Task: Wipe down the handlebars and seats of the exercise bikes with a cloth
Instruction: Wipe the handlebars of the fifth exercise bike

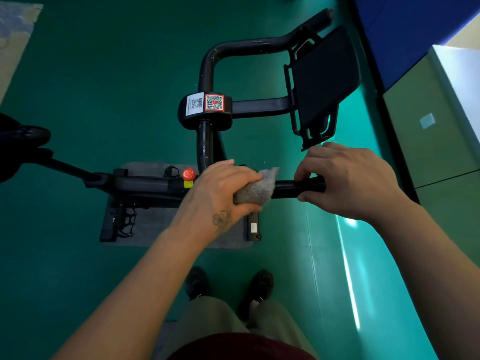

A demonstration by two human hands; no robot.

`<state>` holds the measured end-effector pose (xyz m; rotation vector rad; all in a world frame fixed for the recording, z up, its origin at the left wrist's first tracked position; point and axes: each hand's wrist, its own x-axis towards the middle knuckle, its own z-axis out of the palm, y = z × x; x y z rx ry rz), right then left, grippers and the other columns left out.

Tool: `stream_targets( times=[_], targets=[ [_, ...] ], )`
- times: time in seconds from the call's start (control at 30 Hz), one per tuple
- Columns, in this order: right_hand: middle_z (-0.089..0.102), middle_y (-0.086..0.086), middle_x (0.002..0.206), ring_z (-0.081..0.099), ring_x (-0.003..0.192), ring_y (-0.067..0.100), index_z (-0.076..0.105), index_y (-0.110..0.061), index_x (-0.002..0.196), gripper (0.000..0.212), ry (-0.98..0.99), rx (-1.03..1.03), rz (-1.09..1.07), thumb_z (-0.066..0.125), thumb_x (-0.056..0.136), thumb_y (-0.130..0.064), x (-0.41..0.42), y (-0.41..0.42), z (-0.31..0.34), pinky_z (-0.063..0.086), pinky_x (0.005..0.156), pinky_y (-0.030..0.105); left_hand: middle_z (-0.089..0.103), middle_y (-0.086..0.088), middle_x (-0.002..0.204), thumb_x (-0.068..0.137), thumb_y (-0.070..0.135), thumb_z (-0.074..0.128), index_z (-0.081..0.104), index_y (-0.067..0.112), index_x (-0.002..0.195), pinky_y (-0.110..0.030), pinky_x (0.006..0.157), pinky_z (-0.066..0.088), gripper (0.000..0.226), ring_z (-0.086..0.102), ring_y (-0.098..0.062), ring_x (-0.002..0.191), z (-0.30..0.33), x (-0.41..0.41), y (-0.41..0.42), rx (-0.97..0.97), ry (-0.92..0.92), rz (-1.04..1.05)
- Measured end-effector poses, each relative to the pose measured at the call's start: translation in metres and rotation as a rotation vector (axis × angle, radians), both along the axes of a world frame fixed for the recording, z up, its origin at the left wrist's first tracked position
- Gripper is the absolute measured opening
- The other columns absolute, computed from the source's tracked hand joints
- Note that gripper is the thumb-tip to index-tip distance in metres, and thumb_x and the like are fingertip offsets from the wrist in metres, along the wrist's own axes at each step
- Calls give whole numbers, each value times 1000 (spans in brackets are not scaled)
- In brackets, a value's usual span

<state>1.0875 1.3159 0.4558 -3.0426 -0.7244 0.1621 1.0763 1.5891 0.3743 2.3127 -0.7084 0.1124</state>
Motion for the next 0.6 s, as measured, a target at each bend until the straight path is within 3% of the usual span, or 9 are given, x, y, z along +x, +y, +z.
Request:
stream_targets(
  times=[0.2,0.3,0.4,0.47,0.6],
  targets=[
    [58,-18,95,59,99,12,66,-43,98,28,28,-14,-43,80,75,-51,0,4,4,38,64,31,75,3,121,75,47,87,74,16,127,-39,124,36,62,67,-13,113,-4,0,19,32,-47,26],
    [57,-15,98,59,101,15,64,-39,101,29,47,21,-33,76,75,-34,-1,16,-2,40,64,32,74,2,119,78,48,84,74,15,128,-43,123,38,61,68,-15,111,-4,1,1,10,-34,4],
    [55,-11,99,58,98,19,62,-35,101,36,43,71,-25,69,70,-19,-3,27,-12,39,61,32,72,3,118,80,46,82,72,16,129,-36,124,33,58,65,-16,112,-3,-2,-10,-6,-34,22],
    [56,-11,100,58,99,18,62,-35,102,38,42,81,-30,68,69,-17,-4,28,-14,36,61,31,72,3,120,80,42,86,72,16,130,-33,124,32,58,63,-16,115,-4,-8,-9,-28,-44,54],
    [57,-13,102,59,104,16,64,-38,105,41,52,88,-28,70,70,-18,-4,24,-13,37,63,31,72,0,126,81,30,91,74,12,128,-40,124,37,53,65,-17,119,-10,-16,12,-49,-106,97]
  ],
)
